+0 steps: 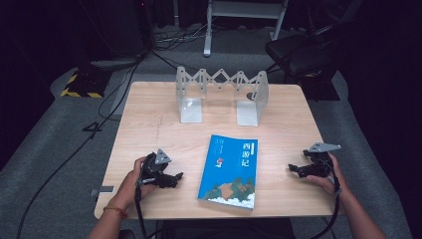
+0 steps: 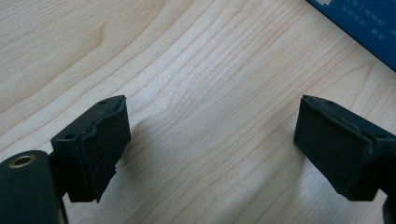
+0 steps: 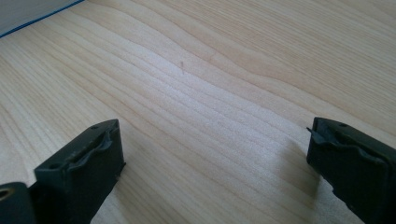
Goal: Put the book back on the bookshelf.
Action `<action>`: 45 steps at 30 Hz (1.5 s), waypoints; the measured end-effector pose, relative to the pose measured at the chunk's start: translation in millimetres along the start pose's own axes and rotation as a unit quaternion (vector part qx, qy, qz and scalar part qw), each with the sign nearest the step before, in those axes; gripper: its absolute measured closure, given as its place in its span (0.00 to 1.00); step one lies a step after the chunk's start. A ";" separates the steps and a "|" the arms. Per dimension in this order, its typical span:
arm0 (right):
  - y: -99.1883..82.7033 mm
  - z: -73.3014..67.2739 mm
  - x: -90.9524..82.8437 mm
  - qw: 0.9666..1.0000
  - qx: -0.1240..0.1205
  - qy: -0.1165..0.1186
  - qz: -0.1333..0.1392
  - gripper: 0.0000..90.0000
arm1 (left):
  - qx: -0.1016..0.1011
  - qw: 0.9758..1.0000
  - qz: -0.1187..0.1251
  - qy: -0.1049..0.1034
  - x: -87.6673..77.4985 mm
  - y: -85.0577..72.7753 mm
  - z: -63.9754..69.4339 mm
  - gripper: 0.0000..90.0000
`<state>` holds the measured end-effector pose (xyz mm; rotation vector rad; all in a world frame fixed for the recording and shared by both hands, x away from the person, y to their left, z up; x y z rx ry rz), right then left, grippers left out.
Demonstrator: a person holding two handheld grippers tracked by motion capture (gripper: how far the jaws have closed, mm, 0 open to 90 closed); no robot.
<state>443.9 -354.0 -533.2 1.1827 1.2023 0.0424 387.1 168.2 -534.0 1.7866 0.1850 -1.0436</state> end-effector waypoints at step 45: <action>55.6 -103.5 46.2 0.975 -0.162 0.121 -0.095 0.24 | 0.100 0.991 0.002 -0.090 -20.1 -10.3 75.7 0.04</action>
Point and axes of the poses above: each handheld gripper's, and its own axes: x roughly forward along the jaws, y roughly out of its top, z roughly to its right, the point moved 4 cm from there along x, roughly forward along the jaws, and after that the axes turned 10 degrees about y, right-handed, at the moved point
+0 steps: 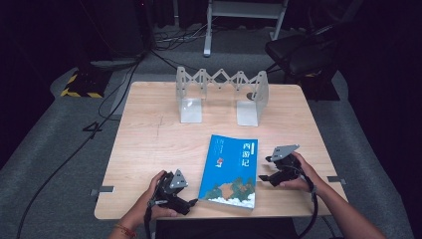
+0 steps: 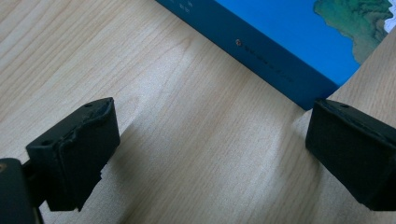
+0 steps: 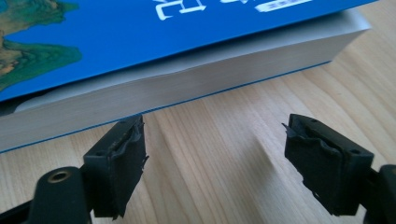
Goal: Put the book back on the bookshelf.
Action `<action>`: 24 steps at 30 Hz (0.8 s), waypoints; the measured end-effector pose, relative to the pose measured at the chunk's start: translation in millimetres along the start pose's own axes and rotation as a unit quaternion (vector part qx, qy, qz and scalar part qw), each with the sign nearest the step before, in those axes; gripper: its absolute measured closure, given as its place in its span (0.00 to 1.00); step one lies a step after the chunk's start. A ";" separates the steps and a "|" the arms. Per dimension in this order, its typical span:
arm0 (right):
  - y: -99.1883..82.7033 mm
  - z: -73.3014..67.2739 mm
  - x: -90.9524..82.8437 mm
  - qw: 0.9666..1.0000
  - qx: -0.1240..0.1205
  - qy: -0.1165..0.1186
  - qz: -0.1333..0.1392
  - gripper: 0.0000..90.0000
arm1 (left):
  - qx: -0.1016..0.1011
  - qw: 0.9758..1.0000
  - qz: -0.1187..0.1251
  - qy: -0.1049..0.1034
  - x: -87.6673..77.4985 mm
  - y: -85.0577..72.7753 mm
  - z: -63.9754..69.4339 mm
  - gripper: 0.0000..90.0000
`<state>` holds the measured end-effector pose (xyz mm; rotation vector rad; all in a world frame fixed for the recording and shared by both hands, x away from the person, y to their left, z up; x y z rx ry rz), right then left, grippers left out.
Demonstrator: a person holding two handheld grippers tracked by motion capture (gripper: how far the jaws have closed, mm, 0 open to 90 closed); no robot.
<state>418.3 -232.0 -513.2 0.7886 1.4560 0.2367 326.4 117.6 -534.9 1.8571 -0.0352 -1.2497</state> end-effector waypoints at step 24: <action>-1.0 -2.0 9.1 0.999 0.008 0.001 0.034 0.23 | -0.003 1.000 -0.002 0.009 12.9 13.3 -5.8 0.00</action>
Point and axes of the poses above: each handheld gripper's, and its own axes: x roughly forward along the jaws, y roughly out of its top, z roughly to its right, the point moved 4 cm from there along x, roughly forward along the jaws, and after that the axes turned 10 degrees about y, right-handed, at the moved point
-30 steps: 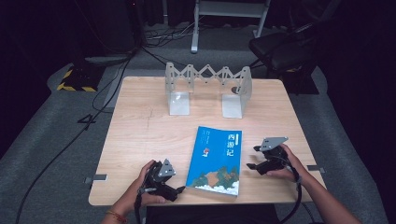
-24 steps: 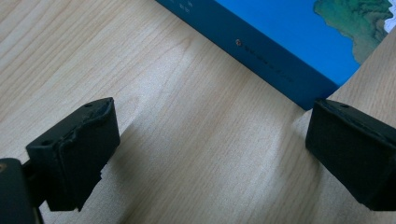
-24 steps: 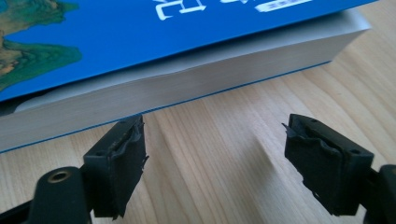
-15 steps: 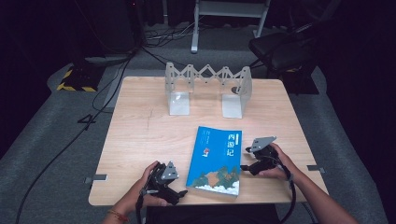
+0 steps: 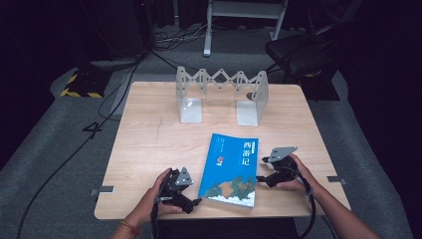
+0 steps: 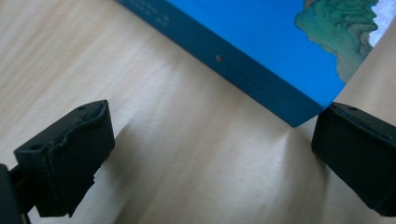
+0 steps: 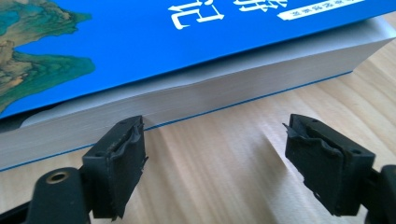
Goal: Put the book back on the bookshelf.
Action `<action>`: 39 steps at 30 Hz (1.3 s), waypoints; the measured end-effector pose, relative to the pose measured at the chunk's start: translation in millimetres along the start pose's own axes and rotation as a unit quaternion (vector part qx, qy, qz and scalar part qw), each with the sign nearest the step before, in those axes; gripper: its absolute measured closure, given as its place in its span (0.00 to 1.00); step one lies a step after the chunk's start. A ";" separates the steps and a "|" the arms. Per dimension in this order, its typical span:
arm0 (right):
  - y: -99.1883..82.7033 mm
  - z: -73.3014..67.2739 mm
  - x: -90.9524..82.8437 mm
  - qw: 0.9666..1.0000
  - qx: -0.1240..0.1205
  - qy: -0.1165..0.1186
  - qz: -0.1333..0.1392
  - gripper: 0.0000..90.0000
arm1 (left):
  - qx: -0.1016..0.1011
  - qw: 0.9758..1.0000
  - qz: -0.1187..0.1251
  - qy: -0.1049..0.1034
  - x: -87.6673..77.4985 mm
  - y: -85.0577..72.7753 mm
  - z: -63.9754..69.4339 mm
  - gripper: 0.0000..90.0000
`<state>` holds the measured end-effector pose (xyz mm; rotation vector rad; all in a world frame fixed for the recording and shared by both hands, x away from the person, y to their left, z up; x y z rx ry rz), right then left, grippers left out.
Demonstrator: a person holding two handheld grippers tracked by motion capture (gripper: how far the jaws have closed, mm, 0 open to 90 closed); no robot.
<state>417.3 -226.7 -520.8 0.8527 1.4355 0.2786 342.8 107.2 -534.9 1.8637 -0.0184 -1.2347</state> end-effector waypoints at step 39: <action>13.0 0.9 -9.7 0.998 -0.001 -0.024 0.054 0.28 | -0.043 0.998 -0.005 0.034 5.3 2.5 -17.2 0.02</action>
Point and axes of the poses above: each handheld gripper's, and its own axes: x roughly forward along the jaws, y roughly out of its top, z roughly to its right, the point moved 4 cm from there along x, roughly forward along the jaws, and after that the axes turned 10 degrees about y, right-handed, at the moved point
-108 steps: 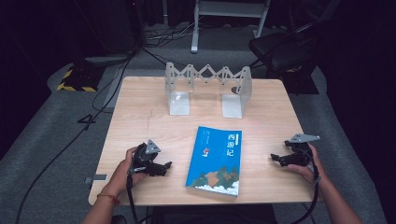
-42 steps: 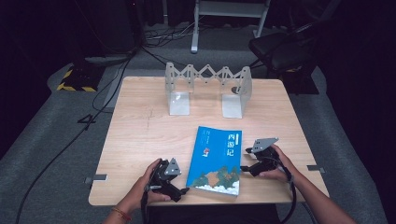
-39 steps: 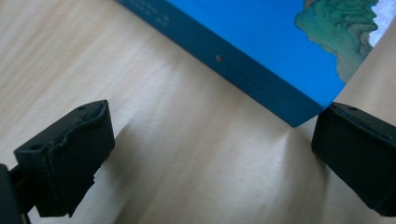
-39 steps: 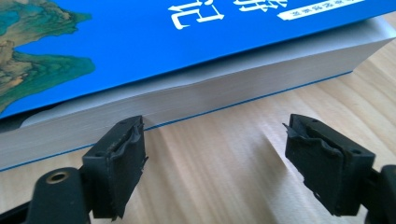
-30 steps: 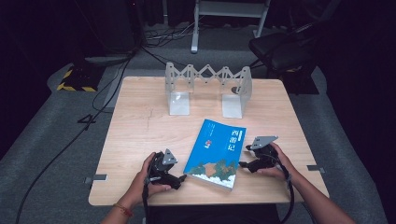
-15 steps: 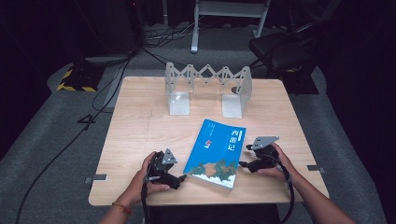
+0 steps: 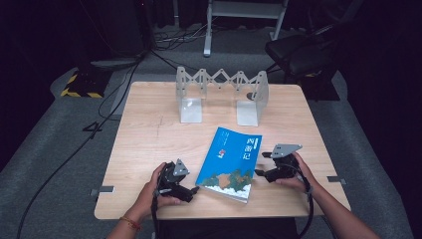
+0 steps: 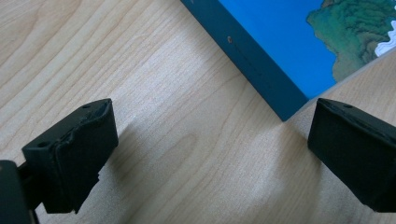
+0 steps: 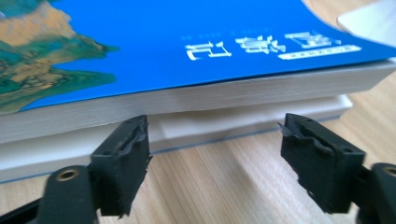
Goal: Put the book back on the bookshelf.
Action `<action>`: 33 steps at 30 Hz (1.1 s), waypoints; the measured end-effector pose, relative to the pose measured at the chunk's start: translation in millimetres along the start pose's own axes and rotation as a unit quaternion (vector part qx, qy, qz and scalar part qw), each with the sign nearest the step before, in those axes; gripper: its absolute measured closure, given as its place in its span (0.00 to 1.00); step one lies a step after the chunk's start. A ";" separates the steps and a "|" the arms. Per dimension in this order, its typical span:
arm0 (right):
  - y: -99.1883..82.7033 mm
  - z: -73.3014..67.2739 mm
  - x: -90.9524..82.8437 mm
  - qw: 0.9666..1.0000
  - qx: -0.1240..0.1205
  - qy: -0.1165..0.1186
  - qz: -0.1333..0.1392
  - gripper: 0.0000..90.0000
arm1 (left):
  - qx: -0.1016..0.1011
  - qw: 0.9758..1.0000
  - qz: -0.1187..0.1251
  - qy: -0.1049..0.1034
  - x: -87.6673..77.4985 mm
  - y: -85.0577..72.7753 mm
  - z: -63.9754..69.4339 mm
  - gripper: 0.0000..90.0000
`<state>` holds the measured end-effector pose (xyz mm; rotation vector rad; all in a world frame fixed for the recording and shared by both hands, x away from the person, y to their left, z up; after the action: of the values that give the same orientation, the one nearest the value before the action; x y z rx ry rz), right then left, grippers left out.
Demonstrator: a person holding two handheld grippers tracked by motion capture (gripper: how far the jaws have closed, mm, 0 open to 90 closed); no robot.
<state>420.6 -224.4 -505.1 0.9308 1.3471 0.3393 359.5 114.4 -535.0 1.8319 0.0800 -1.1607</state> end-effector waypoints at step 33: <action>44.2 -15.2 3.1 0.998 0.004 0.018 0.052 0.24 | 0.033 0.998 0.057 -0.022 -32.1 19.6 18.6 0.23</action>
<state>420.2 -189.4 -474.0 1.0079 1.3365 0.4330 338.8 102.5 -500.5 1.8424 -0.0889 -1.1345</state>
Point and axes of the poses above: each handheld gripper's, and its own axes: x roughly forward along the jaws, y roughly out of its top, z roughly to its right, the point moved 4 cm from there along x, roughly forward along the jaws, and after that the axes turned 10 degrees about y, right-handed, at the moved point
